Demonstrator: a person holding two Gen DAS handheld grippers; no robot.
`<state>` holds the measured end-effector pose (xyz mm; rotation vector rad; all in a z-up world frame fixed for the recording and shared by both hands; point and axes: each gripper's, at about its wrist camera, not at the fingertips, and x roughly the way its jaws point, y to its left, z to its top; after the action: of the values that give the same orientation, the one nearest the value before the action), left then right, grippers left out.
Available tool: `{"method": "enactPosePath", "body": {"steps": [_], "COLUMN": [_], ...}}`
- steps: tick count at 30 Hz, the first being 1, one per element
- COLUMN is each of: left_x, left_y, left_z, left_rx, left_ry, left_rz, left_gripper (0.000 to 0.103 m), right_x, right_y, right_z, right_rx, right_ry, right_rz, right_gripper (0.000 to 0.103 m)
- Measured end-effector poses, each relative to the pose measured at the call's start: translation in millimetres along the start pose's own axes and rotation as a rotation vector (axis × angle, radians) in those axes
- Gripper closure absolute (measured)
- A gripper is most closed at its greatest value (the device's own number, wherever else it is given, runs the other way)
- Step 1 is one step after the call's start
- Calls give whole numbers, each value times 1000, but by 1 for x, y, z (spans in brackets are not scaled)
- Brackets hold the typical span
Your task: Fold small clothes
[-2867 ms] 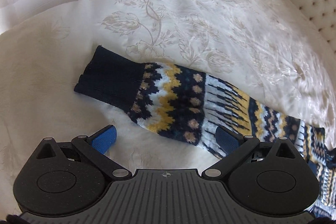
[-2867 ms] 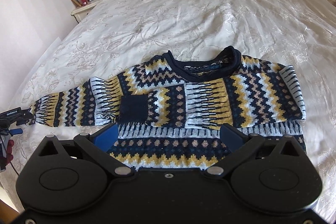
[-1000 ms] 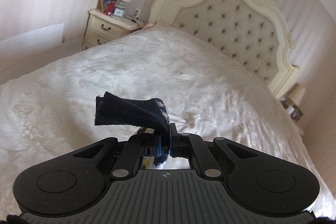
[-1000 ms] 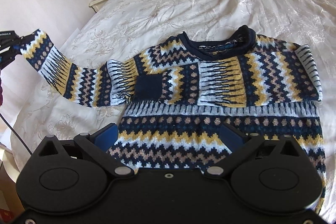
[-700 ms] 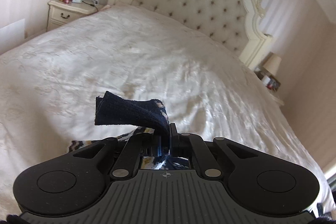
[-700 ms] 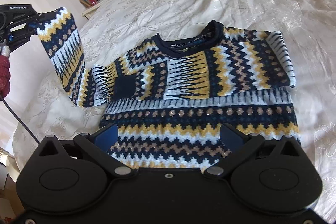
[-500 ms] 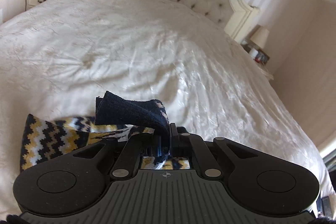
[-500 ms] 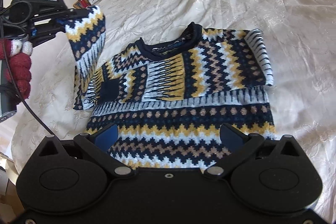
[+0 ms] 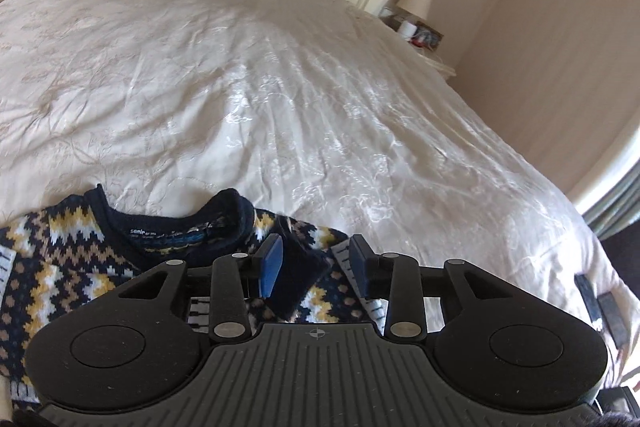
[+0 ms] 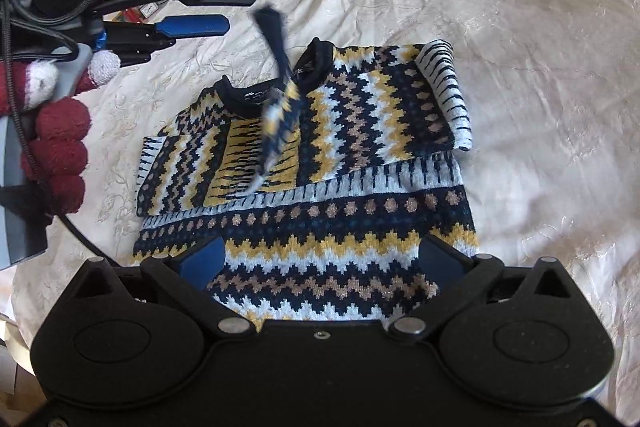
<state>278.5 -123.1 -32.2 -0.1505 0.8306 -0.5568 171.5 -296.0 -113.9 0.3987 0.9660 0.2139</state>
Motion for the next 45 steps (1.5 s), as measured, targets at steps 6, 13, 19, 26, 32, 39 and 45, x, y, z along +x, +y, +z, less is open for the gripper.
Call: {"method": "enactPosePath", "body": {"steps": [6, 13, 19, 26, 32, 39, 45], "left_x": [-16, -22, -23, 1, 6, 5, 7], "left_y": [26, 110, 165, 198, 203, 205, 205], "left_z": [-15, -47, -65, -92, -100, -101, -101], "left_rx": [19, -134, -232, -301, -320, -318, -320], "left_ry": [19, 125, 185, 284, 283, 279, 280], "left_rz": [68, 282, 409, 468, 468, 459, 467], "left_gripper": [60, 60, 60, 58, 54, 53, 53], "right_x": [11, 28, 49, 82, 111, 141, 140], "right_y": [10, 11, 6, -7, -18, -25, -26], "right_z": [12, 36, 66, 96, 115, 120, 117], "right_rx": [-15, -41, -83, -98, -133, -146, -133], "right_ry": [-9, -16, -18, 3, 27, 79, 77], "right_rz": [-15, -43, -72, -88, -54, -37, -96], "right_gripper": [0, 0, 0, 0, 0, 12, 40]}}
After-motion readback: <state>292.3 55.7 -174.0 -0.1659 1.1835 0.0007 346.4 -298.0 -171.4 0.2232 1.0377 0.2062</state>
